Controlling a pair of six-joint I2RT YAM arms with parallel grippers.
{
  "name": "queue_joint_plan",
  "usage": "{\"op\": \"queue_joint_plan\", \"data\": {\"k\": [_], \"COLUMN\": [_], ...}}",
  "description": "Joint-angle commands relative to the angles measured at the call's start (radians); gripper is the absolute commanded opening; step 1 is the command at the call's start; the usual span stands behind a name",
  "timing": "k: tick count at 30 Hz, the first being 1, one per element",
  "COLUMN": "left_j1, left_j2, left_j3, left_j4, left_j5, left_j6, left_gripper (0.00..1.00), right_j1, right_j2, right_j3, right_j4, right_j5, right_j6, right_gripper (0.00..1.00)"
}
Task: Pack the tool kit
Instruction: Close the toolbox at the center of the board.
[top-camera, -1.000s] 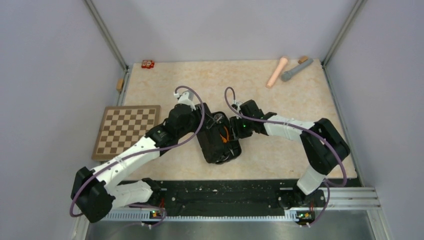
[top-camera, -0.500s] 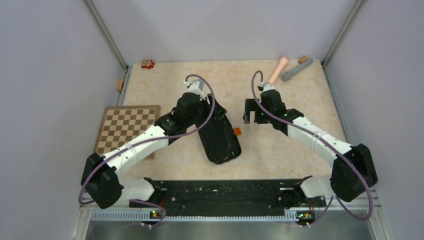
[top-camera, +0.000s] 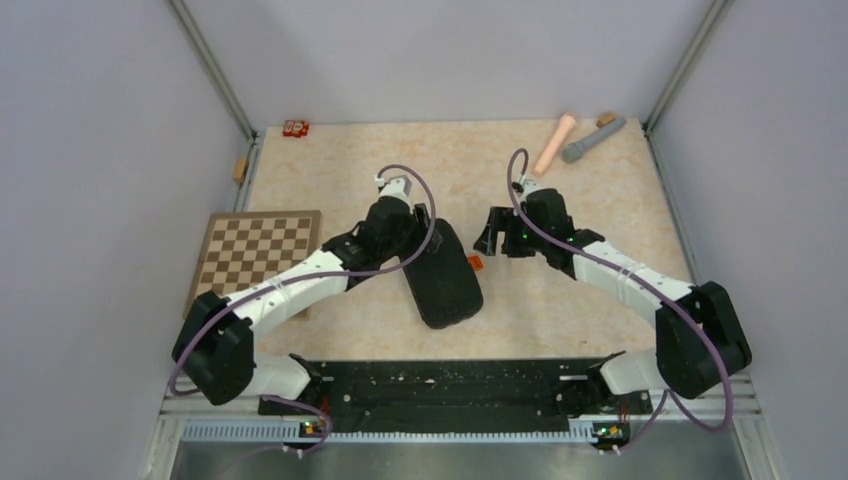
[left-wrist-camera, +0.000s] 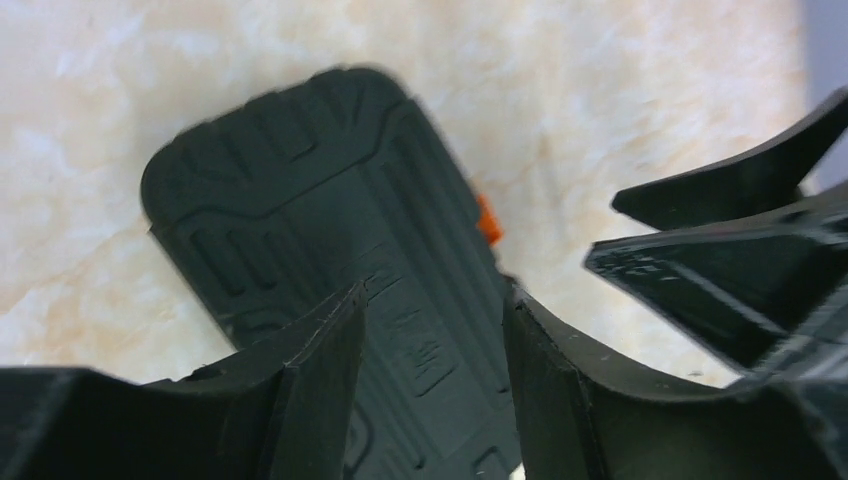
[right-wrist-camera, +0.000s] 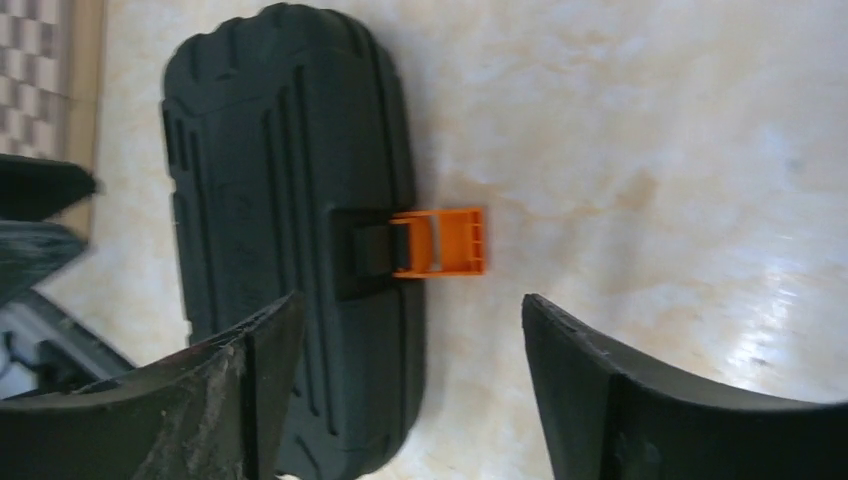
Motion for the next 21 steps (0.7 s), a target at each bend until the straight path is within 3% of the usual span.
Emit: {"op": "queue_joint_plan", "data": {"k": [1, 9, 15, 21], "left_j1": [0.000, 0.000, -0.001, 0.000], "left_j2": [0.063, 0.093, 0.132, 0.124], "left_j3": [-0.022, -0.008, 0.036, -0.039], "left_j4": [-0.086, -0.146, -0.204, -0.228], "left_j5": [-0.040, -0.035, -0.020, -0.048], "left_j6": [0.011, 0.027, 0.071, 0.055], "left_gripper": [0.56, 0.52, 0.46, 0.25], "right_j1": [-0.007, 0.071, 0.245, 0.264], "right_j2": [0.106, 0.274, 0.390, 0.389], "right_j3": [-0.029, -0.076, -0.049, -0.053], "right_j4": [0.221, 0.294, 0.380, 0.428], "right_j5": [-0.252, -0.341, -0.313, -0.257], "right_j6": [0.124, 0.231, 0.319, 0.335], "right_gripper": [0.71, 0.42, 0.36, 0.32]}}
